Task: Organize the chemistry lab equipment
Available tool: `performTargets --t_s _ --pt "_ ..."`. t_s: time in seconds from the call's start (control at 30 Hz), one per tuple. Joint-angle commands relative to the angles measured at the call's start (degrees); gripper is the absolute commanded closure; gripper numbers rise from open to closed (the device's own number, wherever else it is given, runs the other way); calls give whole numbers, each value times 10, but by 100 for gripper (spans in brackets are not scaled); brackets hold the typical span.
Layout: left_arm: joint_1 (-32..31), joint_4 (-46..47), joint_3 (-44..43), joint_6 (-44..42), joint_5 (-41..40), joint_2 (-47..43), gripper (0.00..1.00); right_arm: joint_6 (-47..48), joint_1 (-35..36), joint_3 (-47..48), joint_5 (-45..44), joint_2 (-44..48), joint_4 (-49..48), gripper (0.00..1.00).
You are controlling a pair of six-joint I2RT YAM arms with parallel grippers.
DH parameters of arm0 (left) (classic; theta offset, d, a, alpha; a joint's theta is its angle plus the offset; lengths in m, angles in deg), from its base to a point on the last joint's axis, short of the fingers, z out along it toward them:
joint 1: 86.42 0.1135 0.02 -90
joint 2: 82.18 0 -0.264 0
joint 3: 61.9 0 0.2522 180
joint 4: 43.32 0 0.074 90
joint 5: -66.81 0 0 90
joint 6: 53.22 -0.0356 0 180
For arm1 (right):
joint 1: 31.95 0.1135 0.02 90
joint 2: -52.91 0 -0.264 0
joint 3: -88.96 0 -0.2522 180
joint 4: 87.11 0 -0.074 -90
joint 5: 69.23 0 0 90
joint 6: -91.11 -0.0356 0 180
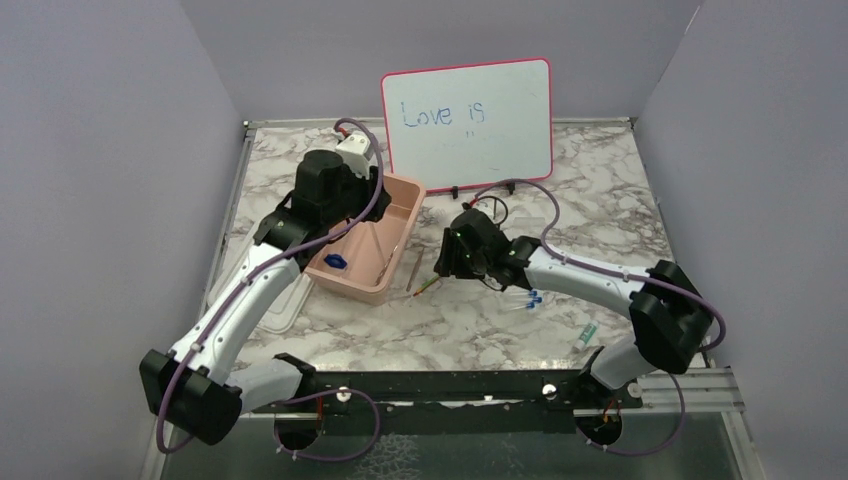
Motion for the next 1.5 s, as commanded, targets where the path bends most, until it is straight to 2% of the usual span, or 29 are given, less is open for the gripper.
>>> performTargets --t_s 0.0,0.17,0.37,0.5,0.6,0.87,1.03,1.2,1.33,1.47 --pt "1 95 57 18 1 -63 50 -113 6 65 -65 -69 91 45" --pt "1 168 121 25 6 -122 40 -184 10 110 -88 -130 134 45" --pt "1 190 142 27 -12 -148 36 -202 13 145 -100 -169 172 45" --pt "0 188 146 32 -31 -154 36 -144 13 167 -107 -146 188 45" --pt "1 188 148 32 -46 -161 35 -91 13 171 -112 -96 192 45" --pt "1 187 153 28 -74 -175 32 35 -5 183 -165 17 211 36" --pt "1 186 153 27 -76 -175 31 78 -73 232 -199 17 254 30" --pt "1 183 153 25 -80 -173 31 114 -135 243 -194 -5 264 25" --pt "1 183 154 27 -77 -174 31 136 -165 240 -169 -37 268 27" --pt "1 182 155 27 -77 -175 31 131 -168 238 -152 -65 281 34"
